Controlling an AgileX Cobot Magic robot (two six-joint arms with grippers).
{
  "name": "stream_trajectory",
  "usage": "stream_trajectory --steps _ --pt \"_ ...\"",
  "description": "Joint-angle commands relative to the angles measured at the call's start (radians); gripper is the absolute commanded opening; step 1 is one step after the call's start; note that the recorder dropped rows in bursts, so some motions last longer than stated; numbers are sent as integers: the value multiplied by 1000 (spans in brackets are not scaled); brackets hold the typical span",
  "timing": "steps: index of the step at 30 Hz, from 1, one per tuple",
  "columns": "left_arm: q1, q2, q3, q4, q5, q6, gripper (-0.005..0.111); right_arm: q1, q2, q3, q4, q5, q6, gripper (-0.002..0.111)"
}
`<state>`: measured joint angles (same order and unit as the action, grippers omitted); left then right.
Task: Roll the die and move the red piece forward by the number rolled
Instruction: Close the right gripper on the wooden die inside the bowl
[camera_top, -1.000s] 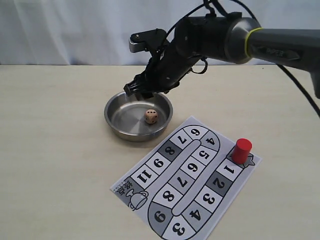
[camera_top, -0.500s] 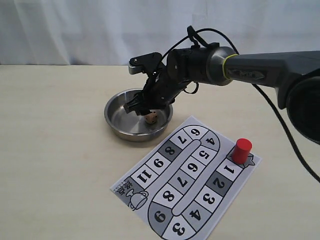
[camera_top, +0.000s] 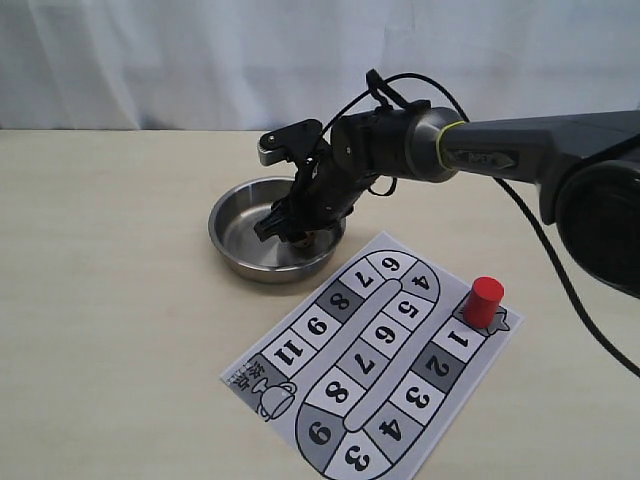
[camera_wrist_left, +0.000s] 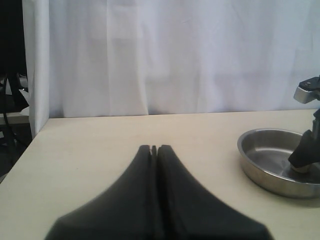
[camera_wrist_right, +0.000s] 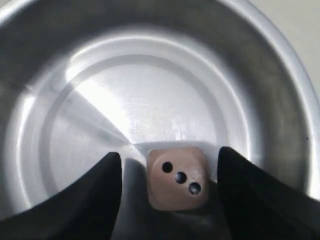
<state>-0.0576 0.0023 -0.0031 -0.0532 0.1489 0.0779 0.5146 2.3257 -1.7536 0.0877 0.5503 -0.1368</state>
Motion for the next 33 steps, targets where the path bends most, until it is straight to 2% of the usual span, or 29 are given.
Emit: stream_trajectory --steps 1,26,28,33 --pt "-2 -2 3 -2 -6 -5 0 -1 0 -3 -13 -26 22 54" --pt "-2 -2 3 -2 -6 -5 0 -1 33 4 10 -27 24 53" --pt "-2 -2 3 -2 -6 -5 0 -1 33 4 10 -27 24 48" --pt "-2 -2 3 -2 -6 -5 0 -1 33 -3 35 -27 24 21"
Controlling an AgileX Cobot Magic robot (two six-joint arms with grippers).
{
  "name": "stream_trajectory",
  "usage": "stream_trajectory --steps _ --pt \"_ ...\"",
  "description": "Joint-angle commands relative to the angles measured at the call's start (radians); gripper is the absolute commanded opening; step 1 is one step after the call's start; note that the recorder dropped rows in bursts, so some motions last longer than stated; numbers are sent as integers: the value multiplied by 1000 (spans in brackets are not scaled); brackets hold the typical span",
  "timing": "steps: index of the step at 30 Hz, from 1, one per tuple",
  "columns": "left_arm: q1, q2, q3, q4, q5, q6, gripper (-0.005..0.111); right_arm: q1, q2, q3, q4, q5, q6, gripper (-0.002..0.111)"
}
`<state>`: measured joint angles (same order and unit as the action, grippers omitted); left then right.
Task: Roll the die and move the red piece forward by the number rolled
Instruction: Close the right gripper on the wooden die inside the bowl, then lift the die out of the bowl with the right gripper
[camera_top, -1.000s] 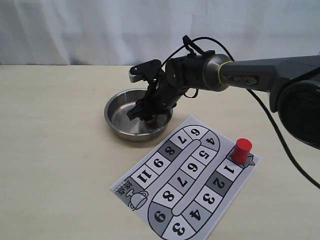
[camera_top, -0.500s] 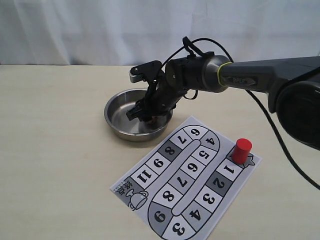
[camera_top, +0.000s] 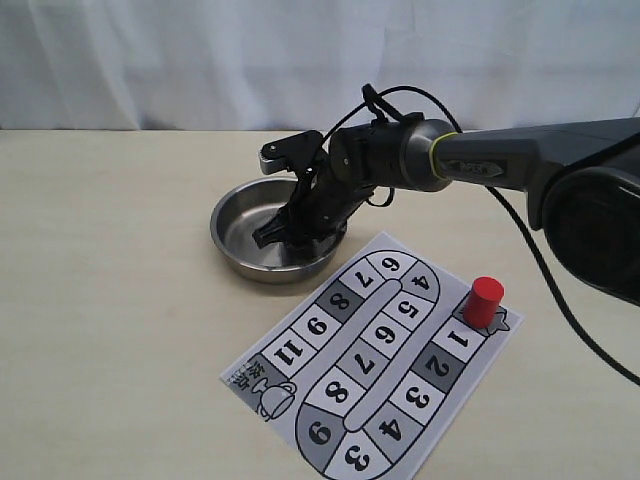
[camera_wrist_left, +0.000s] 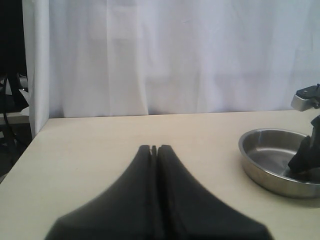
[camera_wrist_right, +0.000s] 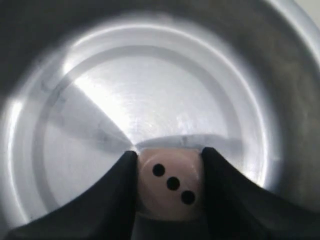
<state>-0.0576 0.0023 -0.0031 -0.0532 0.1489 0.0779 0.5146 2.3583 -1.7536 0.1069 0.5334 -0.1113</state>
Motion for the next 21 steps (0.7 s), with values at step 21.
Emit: stream_trajectory --steps 21 --pt "-2 -2 3 -2 -6 -5 0 -1 -175 -27 85 244 -3 4"
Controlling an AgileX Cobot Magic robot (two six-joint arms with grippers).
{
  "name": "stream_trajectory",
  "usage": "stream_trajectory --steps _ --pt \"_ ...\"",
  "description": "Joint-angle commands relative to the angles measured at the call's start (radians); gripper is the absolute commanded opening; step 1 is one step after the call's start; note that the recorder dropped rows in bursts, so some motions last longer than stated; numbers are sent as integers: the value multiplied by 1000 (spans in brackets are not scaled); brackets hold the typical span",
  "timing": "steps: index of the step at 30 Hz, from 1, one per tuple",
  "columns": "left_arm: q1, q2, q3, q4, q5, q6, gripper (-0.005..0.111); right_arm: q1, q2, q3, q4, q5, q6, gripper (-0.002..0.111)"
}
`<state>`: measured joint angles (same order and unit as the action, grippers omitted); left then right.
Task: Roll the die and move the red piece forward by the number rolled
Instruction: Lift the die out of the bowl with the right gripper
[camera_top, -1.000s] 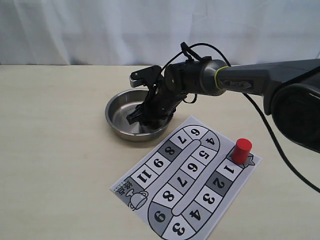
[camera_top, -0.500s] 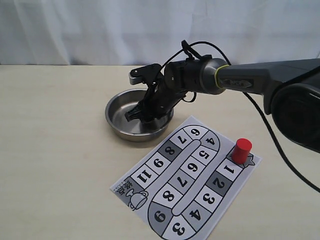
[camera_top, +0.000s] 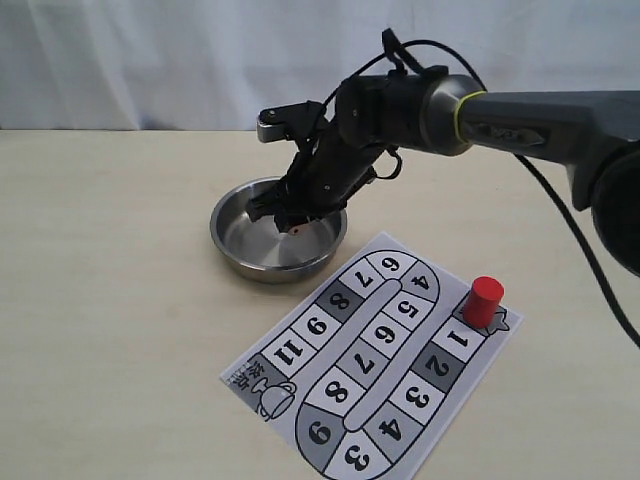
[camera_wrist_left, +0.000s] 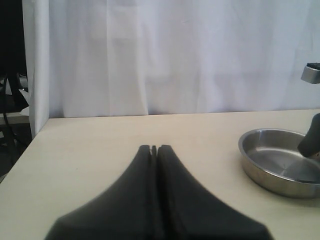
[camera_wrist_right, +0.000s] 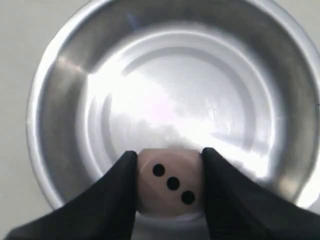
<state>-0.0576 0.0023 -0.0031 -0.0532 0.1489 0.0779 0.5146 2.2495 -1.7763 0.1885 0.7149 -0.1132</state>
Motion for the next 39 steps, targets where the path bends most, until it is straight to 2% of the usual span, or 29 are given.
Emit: stream_trajectory --steps 1,6,10,16,23,27,32,39 --pt "-2 -2 3 -2 -6 -5 0 -1 -84 -2 0 79 -1 4" --pt "-2 -2 3 -2 -6 -5 0 -24 -173 51 -5 103 1 4" --pt "-2 -2 3 -2 -6 -5 0 -80 -237 140 -3 91 1 4" --pt "-2 -2 3 -2 -6 -5 0 -225 -296 269 -3 82 1 4" --pt "-2 -2 3 -2 -6 -5 0 -405 -311 398 -51 -19 -5 4" --pt "-2 -2 3 -2 -6 -5 0 -503 -308 429 -126 -53 -3 4" --pt "-2 -2 3 -2 -6 -5 0 -630 -308 429 -125 -62 4 4" --pt "-2 -2 3 -2 -6 -5 0 -698 -308 429 -129 -63 -4 4"
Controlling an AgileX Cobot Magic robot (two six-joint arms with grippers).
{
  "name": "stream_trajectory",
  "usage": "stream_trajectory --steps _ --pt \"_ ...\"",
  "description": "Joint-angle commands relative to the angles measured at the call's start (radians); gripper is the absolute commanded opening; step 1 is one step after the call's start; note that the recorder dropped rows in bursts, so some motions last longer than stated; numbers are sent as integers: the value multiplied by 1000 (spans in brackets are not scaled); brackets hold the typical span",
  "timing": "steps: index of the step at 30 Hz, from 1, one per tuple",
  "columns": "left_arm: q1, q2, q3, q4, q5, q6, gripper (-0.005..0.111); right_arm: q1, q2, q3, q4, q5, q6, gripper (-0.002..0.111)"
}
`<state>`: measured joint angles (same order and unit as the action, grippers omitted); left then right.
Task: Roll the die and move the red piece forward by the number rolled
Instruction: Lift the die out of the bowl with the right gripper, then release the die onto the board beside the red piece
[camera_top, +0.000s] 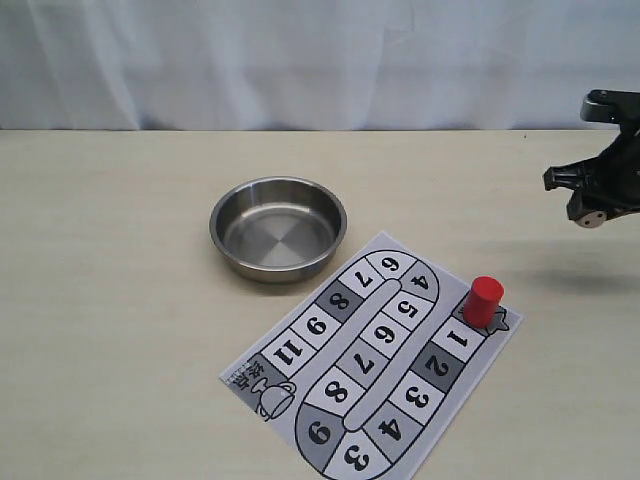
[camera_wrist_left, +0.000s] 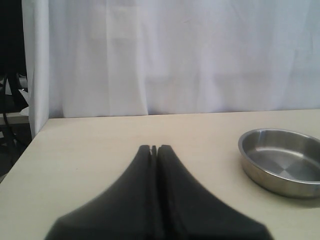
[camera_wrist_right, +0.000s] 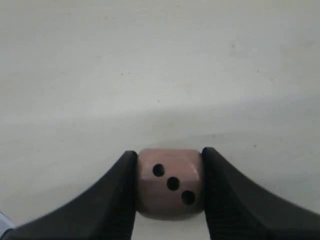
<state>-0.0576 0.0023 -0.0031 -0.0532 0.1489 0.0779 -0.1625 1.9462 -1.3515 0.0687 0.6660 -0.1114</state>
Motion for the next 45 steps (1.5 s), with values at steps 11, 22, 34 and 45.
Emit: stream_trajectory --steps 11,22,34,45 --pt "-2 -2 3 -2 -6 -5 0 -21 41 4 252 -29 -128 48" --pt "-2 -2 3 -2 -6 -5 0 -21 63 3 655 26 -424 76" --pt "-2 -2 3 -2 -6 -5 0 -21 63 3 642 35 -428 74" --pt "-2 -2 3 -2 -6 -5 0 -21 -17 3 615 64 -471 12"
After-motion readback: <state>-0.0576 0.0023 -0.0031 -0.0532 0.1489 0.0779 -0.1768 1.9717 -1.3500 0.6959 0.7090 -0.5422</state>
